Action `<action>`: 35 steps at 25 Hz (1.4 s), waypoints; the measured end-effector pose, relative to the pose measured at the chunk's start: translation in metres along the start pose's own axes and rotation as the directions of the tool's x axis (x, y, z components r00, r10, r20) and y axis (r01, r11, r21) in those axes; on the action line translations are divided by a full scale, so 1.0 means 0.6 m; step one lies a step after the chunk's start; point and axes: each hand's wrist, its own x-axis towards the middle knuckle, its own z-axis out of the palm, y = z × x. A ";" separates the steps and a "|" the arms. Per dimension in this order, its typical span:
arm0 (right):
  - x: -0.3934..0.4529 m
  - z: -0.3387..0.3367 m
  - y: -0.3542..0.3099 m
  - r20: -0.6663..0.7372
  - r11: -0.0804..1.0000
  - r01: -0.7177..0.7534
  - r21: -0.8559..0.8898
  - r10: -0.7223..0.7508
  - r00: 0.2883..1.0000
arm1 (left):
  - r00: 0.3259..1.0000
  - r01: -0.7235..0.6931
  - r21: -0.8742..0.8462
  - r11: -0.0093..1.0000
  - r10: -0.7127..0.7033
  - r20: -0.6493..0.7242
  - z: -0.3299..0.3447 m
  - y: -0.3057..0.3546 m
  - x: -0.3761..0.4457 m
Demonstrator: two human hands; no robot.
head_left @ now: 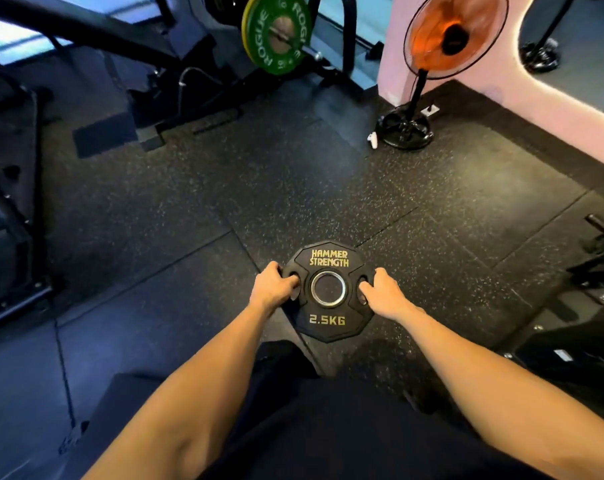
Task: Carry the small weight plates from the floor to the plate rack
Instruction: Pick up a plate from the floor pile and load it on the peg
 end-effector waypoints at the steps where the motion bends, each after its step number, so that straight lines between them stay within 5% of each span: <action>1: 0.042 -0.016 -0.014 -0.018 1.000 -0.019 0.012 0.019 1.000 | 1.000 -0.020 0.026 0.999 0.020 0.013 -0.002 0.027 0.048; 9: 0.362 -0.137 -0.155 -0.177 0.967 -0.162 0.194 0.197 0.964 | 0.964 -0.217 0.196 0.956 0.178 0.200 -0.027 0.274 0.453; 18: 0.624 -0.334 -0.270 -0.270 0.893 -0.220 0.392 0.341 0.901 | 0.901 -0.365 0.275 0.889 0.263 0.344 -0.004 0.585 0.756; 35: 1.162 -0.871 -0.204 -0.372 0.806 -0.297 0.512 0.519 0.769 | 0.800 -0.484 0.264 0.835 0.298 0.521 0.329 1.217 1.206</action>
